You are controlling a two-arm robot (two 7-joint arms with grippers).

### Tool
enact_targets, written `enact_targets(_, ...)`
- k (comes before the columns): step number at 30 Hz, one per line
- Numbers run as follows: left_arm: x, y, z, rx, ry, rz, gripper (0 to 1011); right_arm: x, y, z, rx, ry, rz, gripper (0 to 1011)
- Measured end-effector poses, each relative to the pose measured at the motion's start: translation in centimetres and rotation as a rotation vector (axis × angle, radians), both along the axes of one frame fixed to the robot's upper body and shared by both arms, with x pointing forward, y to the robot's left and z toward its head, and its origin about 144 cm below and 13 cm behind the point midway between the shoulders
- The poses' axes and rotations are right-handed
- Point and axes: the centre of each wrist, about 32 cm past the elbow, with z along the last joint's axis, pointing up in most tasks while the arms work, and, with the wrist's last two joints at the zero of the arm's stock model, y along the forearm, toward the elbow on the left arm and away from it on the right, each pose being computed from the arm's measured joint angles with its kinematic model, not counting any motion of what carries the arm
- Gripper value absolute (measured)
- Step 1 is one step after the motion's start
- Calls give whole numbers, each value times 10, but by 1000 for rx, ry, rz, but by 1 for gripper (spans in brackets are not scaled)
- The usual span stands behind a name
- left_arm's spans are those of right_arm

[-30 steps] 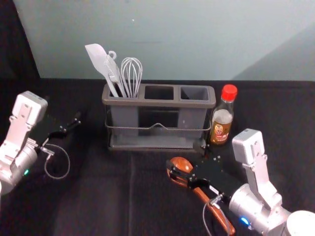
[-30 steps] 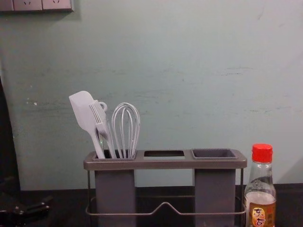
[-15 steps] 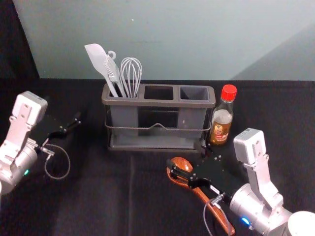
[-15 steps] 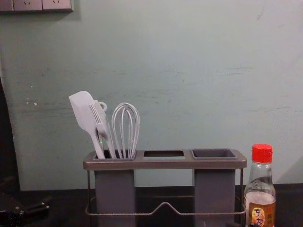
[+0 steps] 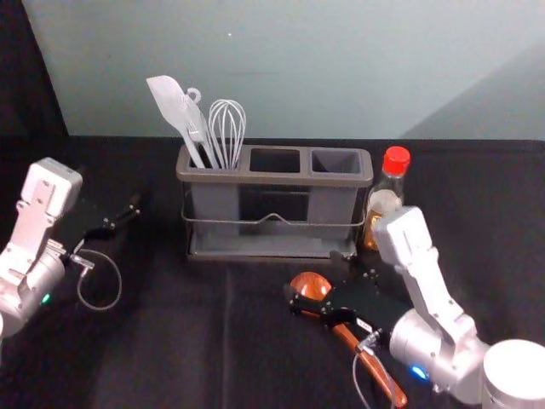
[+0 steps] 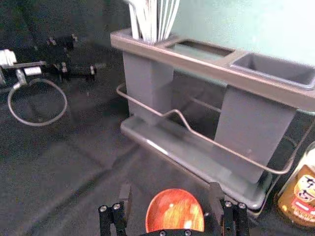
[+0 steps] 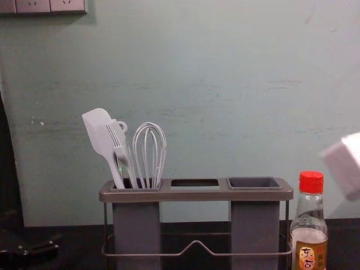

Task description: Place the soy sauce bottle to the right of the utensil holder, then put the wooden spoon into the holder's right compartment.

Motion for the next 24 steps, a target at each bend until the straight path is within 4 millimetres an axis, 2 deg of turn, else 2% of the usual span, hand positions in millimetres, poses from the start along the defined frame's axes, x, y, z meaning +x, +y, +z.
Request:
enact_targets(4,0,0,0,0,0,0,1000,6,9,27,-66,102,-18,1000)
enact_targets(12,0,0,0,0,0,0,1000,23,16,68,-96,297,-25,1000)
enact_targets(18,0,0,0,0,0,0,1000,37,32,80,-161,392,-59,1000)
enact_targets(24,0,0,0,0,0,0,1000,49,49,77,-244,435,-106,1000)
